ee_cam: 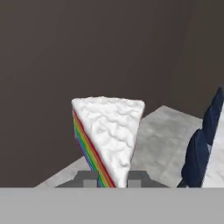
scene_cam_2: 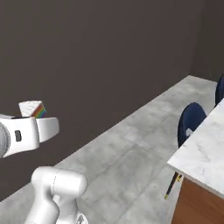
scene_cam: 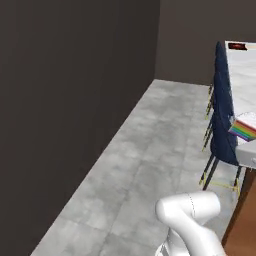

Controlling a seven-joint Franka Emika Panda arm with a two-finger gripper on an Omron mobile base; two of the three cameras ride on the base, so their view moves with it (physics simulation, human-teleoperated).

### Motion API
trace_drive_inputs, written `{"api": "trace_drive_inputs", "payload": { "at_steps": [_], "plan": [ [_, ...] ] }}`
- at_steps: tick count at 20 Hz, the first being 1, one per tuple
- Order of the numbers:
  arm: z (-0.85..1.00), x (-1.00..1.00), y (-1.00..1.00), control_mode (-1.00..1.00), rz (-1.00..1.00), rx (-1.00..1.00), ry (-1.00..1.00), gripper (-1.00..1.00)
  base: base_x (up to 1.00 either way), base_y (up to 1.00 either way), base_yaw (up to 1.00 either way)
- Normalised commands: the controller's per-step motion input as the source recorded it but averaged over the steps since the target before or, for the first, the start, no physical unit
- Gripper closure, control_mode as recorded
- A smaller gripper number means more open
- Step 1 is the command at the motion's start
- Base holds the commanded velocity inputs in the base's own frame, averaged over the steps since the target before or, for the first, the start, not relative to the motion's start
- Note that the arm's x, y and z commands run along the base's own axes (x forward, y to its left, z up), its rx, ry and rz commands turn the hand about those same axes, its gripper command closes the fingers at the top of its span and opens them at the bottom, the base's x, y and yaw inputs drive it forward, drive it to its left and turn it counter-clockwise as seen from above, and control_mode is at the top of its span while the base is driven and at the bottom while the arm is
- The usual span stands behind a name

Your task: Take the cake and donut from the fridge and place them on the empty tray on the dining counter.

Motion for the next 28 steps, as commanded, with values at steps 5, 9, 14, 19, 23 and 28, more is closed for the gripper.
{"api": "trace_drive_inputs", "payload": {
  "at_steps": [5, 9, 14, 19, 23, 28],
  "plan": [
    [0.00, 0.00, 0.00, 1.00, 0.00, 0.00, 0.00, 1.00, 1.00, 0.97, -0.64],
    [0.00, 0.00, 0.00, 1.00, 0.00, 0.00, 0.00, 1.00, 1.00, 1.00, -0.60],
    [0.00, 0.00, 0.00, 1.00, 0.00, 0.00, 0.00, 1.00, 1.00, 0.92, -0.53],
    [0.00, 0.00, 0.00, 1.00, 0.00, 0.00, 0.00, 1.00, 1.00, 0.76, -0.47],
    [0.00, 0.00, 0.00, 1.00, 0.00, 0.00, 0.00, 1.00, 1.00, 0.77, -0.37],
    [0.00, 0.00, 0.00, 1.00, 0.00, 0.00, 0.00, 1.00, 1.00, 0.74, -0.17]
  ]
}}
